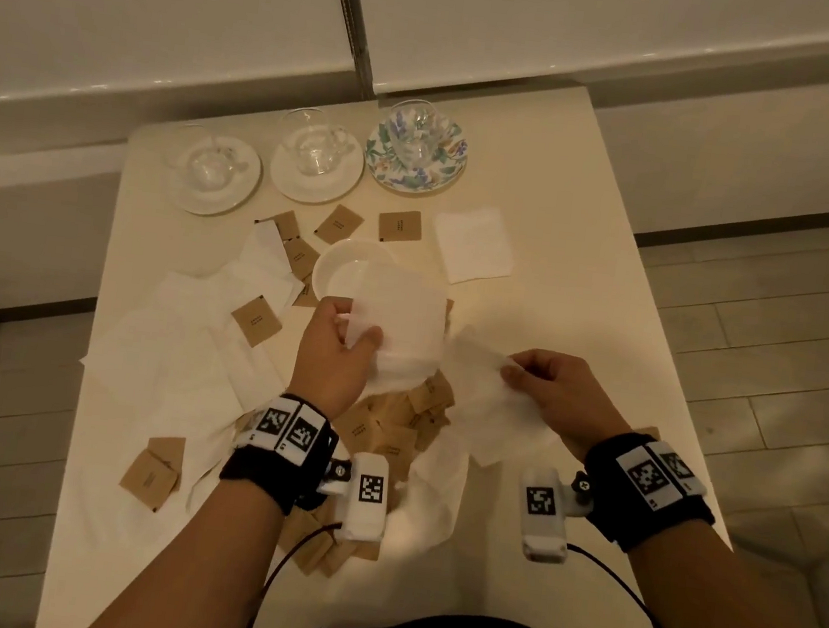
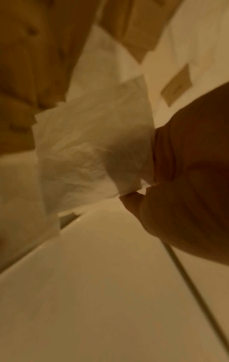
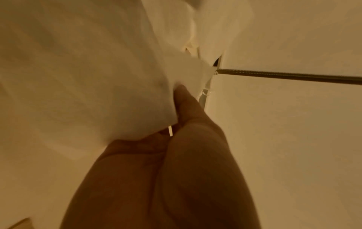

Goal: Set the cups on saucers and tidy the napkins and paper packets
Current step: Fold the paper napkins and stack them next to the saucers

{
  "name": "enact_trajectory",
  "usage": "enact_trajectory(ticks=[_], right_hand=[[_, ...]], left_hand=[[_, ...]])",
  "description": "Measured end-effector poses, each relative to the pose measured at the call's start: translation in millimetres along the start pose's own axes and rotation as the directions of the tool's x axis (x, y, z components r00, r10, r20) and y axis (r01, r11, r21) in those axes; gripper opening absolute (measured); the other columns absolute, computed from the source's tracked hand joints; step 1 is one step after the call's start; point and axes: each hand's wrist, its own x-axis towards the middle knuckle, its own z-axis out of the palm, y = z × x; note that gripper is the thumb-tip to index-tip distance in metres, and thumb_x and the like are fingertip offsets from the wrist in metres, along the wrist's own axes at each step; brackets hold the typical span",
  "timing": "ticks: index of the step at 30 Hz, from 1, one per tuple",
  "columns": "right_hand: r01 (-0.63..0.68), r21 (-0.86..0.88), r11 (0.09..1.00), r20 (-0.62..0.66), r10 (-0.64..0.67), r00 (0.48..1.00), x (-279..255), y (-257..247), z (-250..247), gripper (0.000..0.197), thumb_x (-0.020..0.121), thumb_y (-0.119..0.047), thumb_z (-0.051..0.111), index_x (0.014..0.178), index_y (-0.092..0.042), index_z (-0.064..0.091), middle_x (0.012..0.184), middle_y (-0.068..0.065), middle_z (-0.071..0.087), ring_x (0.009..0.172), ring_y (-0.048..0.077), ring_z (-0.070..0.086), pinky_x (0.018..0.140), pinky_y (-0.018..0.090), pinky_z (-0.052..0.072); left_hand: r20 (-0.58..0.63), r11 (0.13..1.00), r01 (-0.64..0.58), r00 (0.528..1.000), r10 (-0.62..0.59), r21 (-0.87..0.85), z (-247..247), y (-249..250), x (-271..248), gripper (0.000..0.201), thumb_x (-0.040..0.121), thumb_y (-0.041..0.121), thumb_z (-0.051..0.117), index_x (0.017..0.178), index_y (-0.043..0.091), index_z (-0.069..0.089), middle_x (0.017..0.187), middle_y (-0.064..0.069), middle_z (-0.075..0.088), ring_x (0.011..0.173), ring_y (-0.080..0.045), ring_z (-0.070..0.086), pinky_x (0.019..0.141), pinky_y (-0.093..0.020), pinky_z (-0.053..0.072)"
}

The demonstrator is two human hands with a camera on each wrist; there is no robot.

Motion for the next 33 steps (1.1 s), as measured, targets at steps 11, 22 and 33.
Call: enact_trajectory(ticks=[11,22,33], right_hand=[[0.082,0.269,0.96,-0.036,-0.075,0.997,-0.2,-32.8,2.1,0.025,0.093,-0.015,0.063,0.118,-0.018,0.064,0.099,0.017,0.072,0.083,0.021,0.071,0.071,0.034,0.058],[0.095,0.367,0.925,0.02,-0.11,0.994,-12.4,-57.9,8.0,0.037,0.09,-0.018,0.065,0.126,-0.021,0.056,0.094,0.021,0.063,0.086,0.022,0.063,0.081,0.038,0.053],[0.184,0.128,0.975,0.013,-0.187,0.982,-12.7,-51.5,-1.6,0.039,0.079,0.006,0.073,0.113,-0.01,0.065,0.081,0.006,0.068,0.079,0.021,0.068,0.087,0.046,0.056]], left_hand=[[0.142,0.882,-0.318,0.948,0.286,0.348,16.8,-1.4,-21.9,0.058,0.085,0.029,0.073,0.135,0.021,0.045,0.125,0.005,0.05,0.106,-0.009,0.052,0.09,-0.018,0.04],[0.32,0.965,-0.208,0.914,0.249,-0.157,21.8,15.6,-21.9,0.041,0.086,0.011,0.073,0.118,0.034,0.06,0.089,-0.004,0.072,0.081,-0.024,0.066,0.082,-0.033,0.055],[0.263,0.952,-0.303,0.924,0.278,0.055,12.6,20.0,-21.0,0.01,0.09,0.022,0.069,0.095,0.031,0.069,0.093,0.009,0.07,0.085,-0.008,0.063,0.075,-0.028,0.051]])
